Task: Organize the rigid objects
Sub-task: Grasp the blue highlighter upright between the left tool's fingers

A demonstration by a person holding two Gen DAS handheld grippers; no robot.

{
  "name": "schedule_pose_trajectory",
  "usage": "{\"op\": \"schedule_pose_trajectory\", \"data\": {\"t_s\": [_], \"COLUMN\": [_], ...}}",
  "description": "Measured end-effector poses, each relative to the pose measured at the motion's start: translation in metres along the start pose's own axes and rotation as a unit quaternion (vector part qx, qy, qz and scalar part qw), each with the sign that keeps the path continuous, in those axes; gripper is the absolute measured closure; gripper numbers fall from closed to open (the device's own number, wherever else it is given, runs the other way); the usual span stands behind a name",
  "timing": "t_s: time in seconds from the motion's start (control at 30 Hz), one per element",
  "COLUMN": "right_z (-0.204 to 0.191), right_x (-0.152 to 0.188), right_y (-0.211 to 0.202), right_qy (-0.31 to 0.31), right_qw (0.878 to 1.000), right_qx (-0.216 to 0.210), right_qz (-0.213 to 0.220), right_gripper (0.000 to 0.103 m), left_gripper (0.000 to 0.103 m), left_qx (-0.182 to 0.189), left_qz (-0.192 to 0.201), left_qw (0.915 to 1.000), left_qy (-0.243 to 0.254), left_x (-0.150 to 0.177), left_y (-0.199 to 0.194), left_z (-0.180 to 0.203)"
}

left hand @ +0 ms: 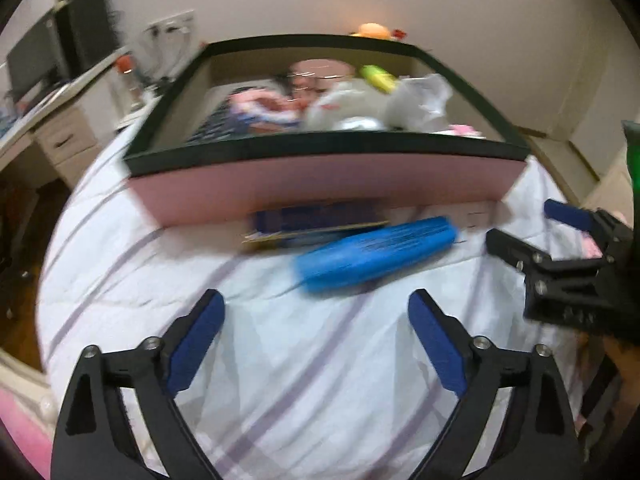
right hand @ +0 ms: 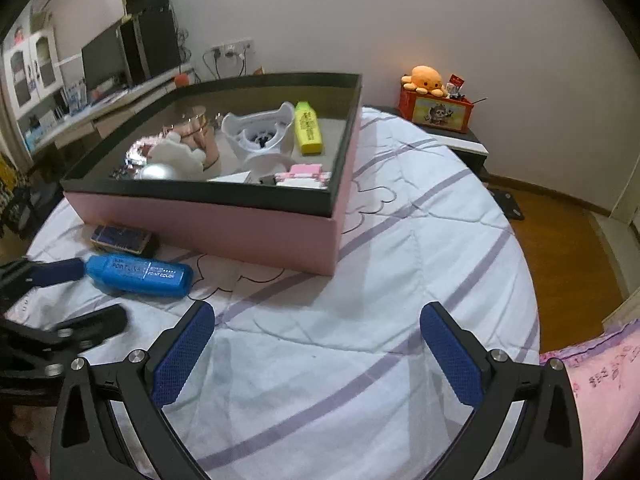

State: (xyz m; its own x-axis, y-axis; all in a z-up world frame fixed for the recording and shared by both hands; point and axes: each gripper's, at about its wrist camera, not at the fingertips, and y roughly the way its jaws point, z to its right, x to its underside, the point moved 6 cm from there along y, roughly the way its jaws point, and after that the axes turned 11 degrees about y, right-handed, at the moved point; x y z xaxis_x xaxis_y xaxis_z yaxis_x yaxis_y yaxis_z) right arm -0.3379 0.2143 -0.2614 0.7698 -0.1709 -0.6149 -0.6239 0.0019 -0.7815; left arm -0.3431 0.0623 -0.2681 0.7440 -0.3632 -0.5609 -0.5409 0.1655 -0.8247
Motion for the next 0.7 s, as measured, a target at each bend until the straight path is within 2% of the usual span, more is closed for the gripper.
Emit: {"op": "schedule_pose_trajectory", "data": {"t_s": [0.1, 0.2, 0.27, 0.43, 0.53, 0.63, 0.7], "right_z": [-0.010, -0.026, -0.044, -0.097, -0.095, -0.076, -0.062], "right_x": [-0.003, -0.005, -0.002, 0.024, 0.026, 0.022, 0.019], "right_y": [0.013, 0.016, 0.015, 0.006, -0.002, -0.005, -0.005], "right_qy": [-0.014, -0.030, -0.052, -0.132, -0.122, -0.104, -0.085], "right_qw": [0.999, 0.999, 0.998, 0.987, 0.987, 0.993, 0.995], "right_qx": [0.027, 0.026, 0.008, -0.074, -0.087, -0.050, -0.040], "right_qz": [-0.019, -0.023, -0.025, -0.052, -0.052, -0.040, -0.040], "right_gripper": [0.000, 0.000, 0.000, 0.001, 0.001, 0.000, 0.000], "left_gripper": [0.007, 0.007, 0.007, 0.006, 0.005, 0.005, 0.005], "left_qx": [-0.006, -0.011, -0.014, -0.008, -0.005, 0.016, 0.022], "left_qz": [-0.005, -0.012, -0.010, 0.004, 0.013, 0.020, 0.020], "left_qw": [0.9999, 0.9998, 0.9997, 0.9989, 0.9984, 0.9978, 0.9974], "left_qy": [-0.009, -0.014, -0.020, -0.045, -0.054, -0.061, -0.066], "left_x": [0.010, 0.019, 0.022, 0.031, 0.031, 0.025, 0.015], "left_y": [-0.005, -0.007, -0.010, -0.022, -0.024, -0.020, -0.013], "left_z": [-0.012, -0.022, -0.030, -0.049, -0.054, -0.045, -0.037]}}
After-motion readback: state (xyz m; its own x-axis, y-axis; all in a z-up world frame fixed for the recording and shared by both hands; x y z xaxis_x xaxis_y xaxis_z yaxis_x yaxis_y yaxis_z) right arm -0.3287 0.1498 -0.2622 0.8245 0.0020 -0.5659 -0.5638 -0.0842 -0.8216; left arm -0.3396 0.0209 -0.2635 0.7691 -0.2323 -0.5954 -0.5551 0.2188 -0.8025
